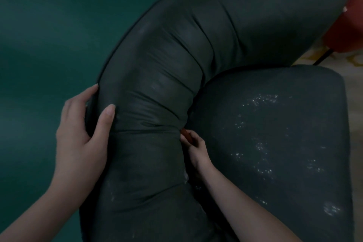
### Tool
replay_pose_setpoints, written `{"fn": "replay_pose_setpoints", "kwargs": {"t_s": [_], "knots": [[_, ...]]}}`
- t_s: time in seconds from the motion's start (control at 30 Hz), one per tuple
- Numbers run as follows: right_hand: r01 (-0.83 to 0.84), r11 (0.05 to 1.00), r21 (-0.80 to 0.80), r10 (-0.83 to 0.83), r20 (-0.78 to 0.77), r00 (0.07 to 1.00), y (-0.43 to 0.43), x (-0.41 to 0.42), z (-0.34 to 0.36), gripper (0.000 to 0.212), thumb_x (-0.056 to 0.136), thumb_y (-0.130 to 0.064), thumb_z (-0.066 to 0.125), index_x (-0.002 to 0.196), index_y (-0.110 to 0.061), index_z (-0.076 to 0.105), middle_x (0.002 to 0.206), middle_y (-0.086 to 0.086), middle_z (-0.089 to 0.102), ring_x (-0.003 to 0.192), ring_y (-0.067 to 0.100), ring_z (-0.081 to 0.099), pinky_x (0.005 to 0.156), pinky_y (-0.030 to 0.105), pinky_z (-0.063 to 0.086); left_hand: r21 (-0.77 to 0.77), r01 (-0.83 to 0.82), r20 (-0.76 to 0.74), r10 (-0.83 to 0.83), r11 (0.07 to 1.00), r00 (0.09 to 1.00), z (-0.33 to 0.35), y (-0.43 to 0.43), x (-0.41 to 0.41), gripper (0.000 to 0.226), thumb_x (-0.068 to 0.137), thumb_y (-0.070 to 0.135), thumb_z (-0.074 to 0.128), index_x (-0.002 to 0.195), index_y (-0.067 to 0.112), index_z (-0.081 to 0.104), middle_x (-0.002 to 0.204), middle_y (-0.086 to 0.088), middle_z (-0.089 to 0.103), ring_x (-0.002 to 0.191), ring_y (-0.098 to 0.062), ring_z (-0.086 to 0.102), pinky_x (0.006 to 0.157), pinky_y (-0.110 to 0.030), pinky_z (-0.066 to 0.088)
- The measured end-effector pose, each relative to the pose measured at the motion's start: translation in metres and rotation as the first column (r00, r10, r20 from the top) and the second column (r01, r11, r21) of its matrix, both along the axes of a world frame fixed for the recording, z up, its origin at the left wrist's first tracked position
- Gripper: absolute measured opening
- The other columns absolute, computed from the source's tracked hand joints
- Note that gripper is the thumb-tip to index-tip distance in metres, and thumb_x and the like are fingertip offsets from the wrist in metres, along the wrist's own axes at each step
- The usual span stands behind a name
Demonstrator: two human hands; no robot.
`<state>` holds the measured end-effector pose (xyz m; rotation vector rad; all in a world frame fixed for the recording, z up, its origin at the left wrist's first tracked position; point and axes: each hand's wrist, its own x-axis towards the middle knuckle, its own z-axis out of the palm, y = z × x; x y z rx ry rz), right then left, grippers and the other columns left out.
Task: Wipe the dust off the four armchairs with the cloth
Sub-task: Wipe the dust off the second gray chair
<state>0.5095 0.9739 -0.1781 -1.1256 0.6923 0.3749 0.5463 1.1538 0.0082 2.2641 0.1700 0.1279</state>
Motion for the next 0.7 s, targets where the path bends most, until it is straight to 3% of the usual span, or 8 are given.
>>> {"fn": "replay_pose_setpoints", "kwargs": {"t_s": [0.2,0.27,0.33,0.43,0.7], "knots": [[-0.009,0.997,-0.071,0.017,0.116,0.993,-0.007,-0.005,0.058,0.012,0.097,-0.017,0.061,0.104,-0.014,0.071,0.101,0.006,0.073,0.095,0.014,0.068,0.087,0.028,0.055,-0.003,0.012,-0.016,-0.012,1.000,1.000,0.007,-0.004,-0.001,0.051,0.096,0.048,0.051,0.141,0.024,0.046,0.131,0.014,0.046,0.124,-0.004,0.046,0.105,-0.028,0.036],[-0.006,0.995,-0.099,0.020,0.146,0.989,-0.007,-0.005,0.072,0.012,0.097,-0.015,0.061,0.103,-0.014,0.072,0.099,0.004,0.073,0.093,0.011,0.067,0.083,0.024,0.054,0.004,0.016,-0.030,-0.016,1.000,0.999,0.010,-0.005,-0.001,0.056,0.093,0.048,0.048,0.142,0.022,0.046,0.131,0.013,0.044,0.122,-0.002,0.044,0.104,-0.025,0.034],[-0.006,0.994,-0.112,0.026,0.172,0.985,-0.009,-0.005,0.081,0.012,0.096,-0.013,0.061,0.103,-0.013,0.072,0.098,0.003,0.074,0.092,0.010,0.067,0.080,0.021,0.053,0.000,0.016,-0.049,-0.016,1.000,0.999,0.011,-0.006,-0.001,0.058,0.092,0.049,0.046,0.143,0.023,0.045,0.131,0.014,0.043,0.120,0.001,0.042,0.101,-0.014,0.031],[0.014,0.992,-0.126,0.013,0.210,0.978,-0.009,-0.004,0.090,0.013,0.096,-0.011,0.062,0.104,-0.011,0.072,0.102,0.008,0.073,0.095,0.016,0.067,0.087,0.029,0.054,0.006,0.028,-0.046,-0.027,1.000,0.999,0.011,-0.005,-0.001,0.058,0.092,0.049,0.046,0.143,0.020,0.045,0.131,0.012,0.043,0.118,0.005,0.040,0.093,0.004,0.025],[0.074,0.962,-0.262,0.010,0.308,0.951,-0.003,-0.003,0.121,0.009,0.094,-0.013,0.065,0.099,-0.015,0.072,0.098,0.009,0.072,0.091,0.017,0.065,0.086,0.038,0.052,-0.023,0.036,-0.046,-0.037,0.999,0.998,0.012,-0.005,-0.001,0.048,0.098,0.034,0.052,0.143,0.018,0.045,0.132,0.012,0.041,0.117,0.010,0.037,0.093,0.007,0.022]]}}
